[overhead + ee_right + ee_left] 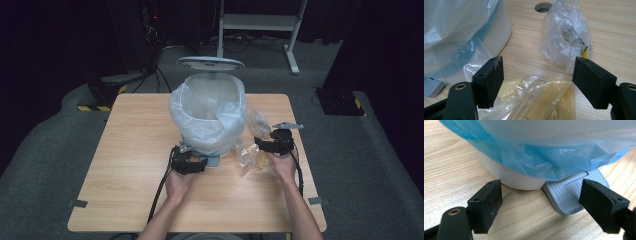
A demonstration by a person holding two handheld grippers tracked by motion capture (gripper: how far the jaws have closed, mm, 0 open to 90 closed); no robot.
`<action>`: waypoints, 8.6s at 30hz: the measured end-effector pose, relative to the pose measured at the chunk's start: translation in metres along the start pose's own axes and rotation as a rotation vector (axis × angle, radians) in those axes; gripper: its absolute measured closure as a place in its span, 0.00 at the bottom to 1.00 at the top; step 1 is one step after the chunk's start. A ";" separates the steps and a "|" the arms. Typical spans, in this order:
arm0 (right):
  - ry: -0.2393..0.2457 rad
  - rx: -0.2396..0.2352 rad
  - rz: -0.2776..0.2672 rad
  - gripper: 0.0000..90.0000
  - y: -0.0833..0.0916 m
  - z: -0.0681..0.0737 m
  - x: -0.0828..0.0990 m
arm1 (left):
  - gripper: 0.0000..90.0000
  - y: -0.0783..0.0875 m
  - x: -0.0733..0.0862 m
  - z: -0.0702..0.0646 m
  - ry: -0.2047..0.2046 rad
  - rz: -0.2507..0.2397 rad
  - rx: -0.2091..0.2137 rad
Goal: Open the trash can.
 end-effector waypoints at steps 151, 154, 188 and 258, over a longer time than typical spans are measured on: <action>0.135 -0.194 -0.195 0.97 0.139 0.037 -0.056 | 0.30 0.000 -0.001 -0.002 0.023 -0.021 0.016; 0.138 -0.204 -0.202 0.97 0.141 0.039 -0.059 | 0.30 0.000 -0.001 -0.002 0.023 -0.021 0.016; 0.210 -0.272 -0.258 0.97 0.150 0.051 -0.129 | 0.30 0.000 -0.001 -0.002 0.024 -0.019 0.018; 0.249 -0.304 -0.203 0.97 0.073 0.086 -0.231 | 0.31 0.001 -0.001 -0.002 0.021 -0.013 0.023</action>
Point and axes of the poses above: each handheld gripper's, and its own axes: y roughly backward along the jaws, x roughly out of its underside, z roughly to its left, the point moved 9 cm from there along -y, roughly forward along the jaws, and after that the axes turned 15 degrees about y, right-handed, at the moved point
